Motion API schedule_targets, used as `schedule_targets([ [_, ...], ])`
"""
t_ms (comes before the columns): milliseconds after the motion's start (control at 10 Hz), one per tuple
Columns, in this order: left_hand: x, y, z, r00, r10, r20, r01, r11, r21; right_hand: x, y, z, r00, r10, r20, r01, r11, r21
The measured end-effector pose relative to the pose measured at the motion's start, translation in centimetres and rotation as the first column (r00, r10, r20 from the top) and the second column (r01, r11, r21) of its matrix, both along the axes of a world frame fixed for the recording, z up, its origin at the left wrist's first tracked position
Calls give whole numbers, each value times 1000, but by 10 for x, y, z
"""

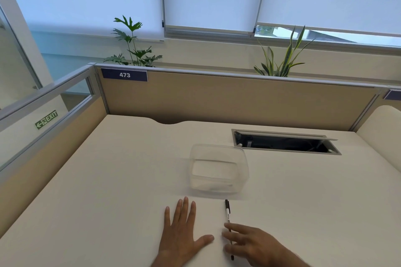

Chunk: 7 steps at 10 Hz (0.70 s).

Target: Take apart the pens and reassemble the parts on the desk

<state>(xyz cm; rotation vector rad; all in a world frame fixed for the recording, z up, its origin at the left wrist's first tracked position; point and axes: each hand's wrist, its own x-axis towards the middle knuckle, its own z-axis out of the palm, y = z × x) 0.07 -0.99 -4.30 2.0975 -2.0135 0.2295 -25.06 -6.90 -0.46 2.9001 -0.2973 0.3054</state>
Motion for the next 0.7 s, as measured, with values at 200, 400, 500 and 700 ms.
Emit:
schedule_targets([
  [200, -1, 2, 4, 999, 23, 36, -24, 1000, 18, -6, 0, -9, 999, 46, -25, -46, 999, 5],
  [400, 0, 2, 7, 999, 54, -5, -53, 998, 31, -7, 1, -18, 999, 31, -14, -30, 998, 49],
  [500, -1, 3, 7, 999, 32, 25, -33, 999, 16, -7, -1, -20, 999, 25, -43, -22, 998, 56],
  [700, -2, 3, 1, 1000, -17, 22, 18, 997, -74, -8, 0, -4, 999, -38, -38, 41, 996, 82],
])
